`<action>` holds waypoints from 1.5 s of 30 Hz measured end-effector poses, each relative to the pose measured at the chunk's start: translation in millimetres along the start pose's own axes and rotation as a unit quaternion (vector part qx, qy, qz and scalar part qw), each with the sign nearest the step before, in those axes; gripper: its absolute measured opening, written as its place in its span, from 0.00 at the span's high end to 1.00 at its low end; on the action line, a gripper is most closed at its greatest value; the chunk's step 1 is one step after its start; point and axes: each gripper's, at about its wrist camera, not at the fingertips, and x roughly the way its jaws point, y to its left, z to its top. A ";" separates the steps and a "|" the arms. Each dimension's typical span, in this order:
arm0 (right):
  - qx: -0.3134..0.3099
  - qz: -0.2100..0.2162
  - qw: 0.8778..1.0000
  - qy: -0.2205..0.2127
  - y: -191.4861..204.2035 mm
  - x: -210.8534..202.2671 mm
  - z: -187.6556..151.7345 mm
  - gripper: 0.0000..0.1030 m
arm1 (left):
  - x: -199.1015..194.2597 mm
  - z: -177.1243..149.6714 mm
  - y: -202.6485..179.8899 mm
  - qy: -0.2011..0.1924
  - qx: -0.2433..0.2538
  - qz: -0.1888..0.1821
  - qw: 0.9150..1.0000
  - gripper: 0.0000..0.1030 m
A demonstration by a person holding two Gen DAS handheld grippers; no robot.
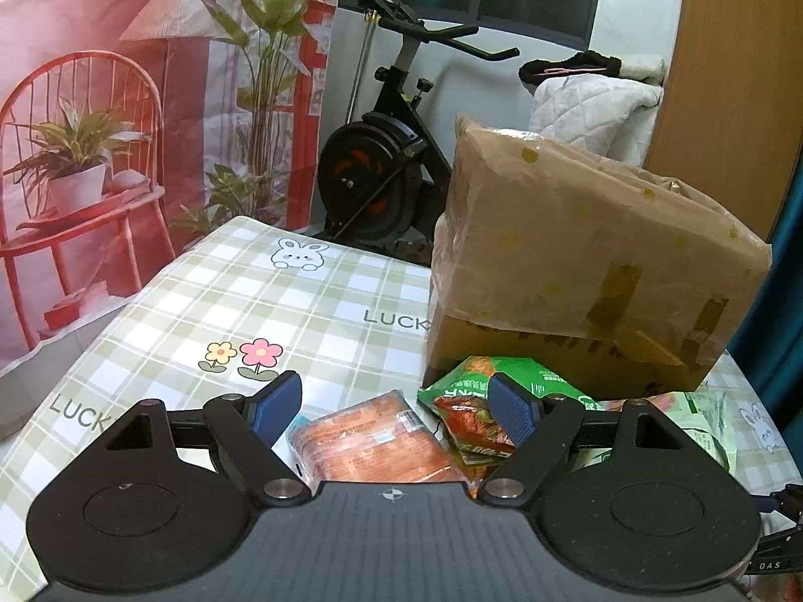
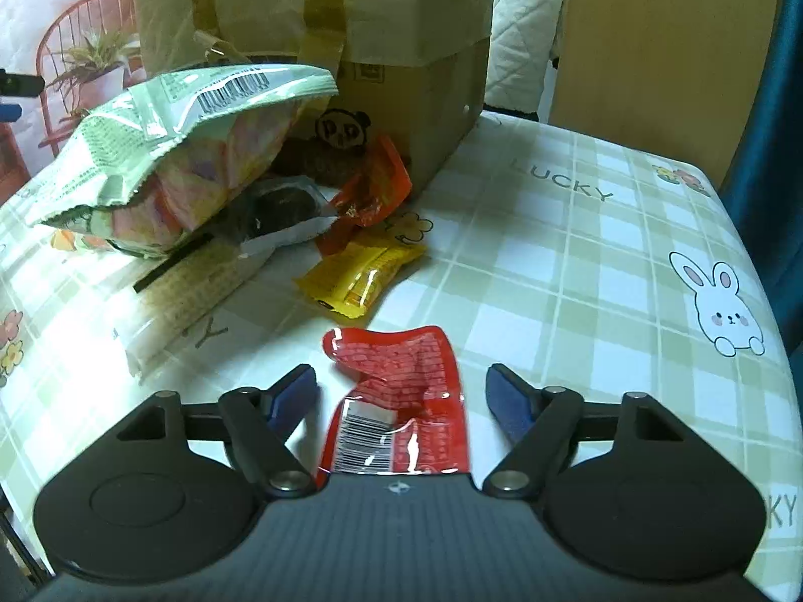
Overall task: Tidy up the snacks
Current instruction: 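Close the right tool on the small red packet, then lift the red packet with the right tool while the left tool grasps the pink bread packet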
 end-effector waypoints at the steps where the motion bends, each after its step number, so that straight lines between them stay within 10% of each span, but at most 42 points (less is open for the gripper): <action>1: 0.001 0.000 1.000 -0.004 1.4 -1.0 -1.3 0.39 | 0.5 -0.8 0.3 0.002 0.000 -0.001 1.000 0.20; 8: 0.018 -0.013 0.999 -0.024 13.9 -6.4 -4.7 0.53 | 1.6 -2.6 -3.7 0.006 0.010 -0.010 1.000 0.22; 12: 0.069 -0.024 0.996 -0.060 12.6 -17.2 -0.4 0.74 | 2.6 0.2 -0.5 0.001 0.021 -0.014 1.000 0.22; 13: 0.074 -0.028 0.995 -0.067 13.9 -20.1 1.9 0.96 | 3.0 2.3 2.2 0.000 0.019 -0.014 1.000 0.22; 19: 0.074 -0.018 0.996 -0.041 18.1 -14.3 7.9 0.92 | 1.6 8.4 13.5 -0.006 0.006 0.002 1.000 0.23; 22: 0.088 -0.022 0.995 -0.047 19.6 -13.0 6.2 0.66 | 2.8 4.5 11.5 0.001 0.001 0.006 1.000 0.23; 27: 0.115 -0.011 0.992 -0.060 22.2 -15.7 5.9 0.54 | 4.8 -2.1 8.8 0.010 -0.004 0.001 1.000 0.23; 45: 0.053 -0.068 0.995 -0.052 55.7 0.5 4.4 0.63 | 3.6 -9.0 14.2 0.011 -0.007 -0.002 1.000 0.23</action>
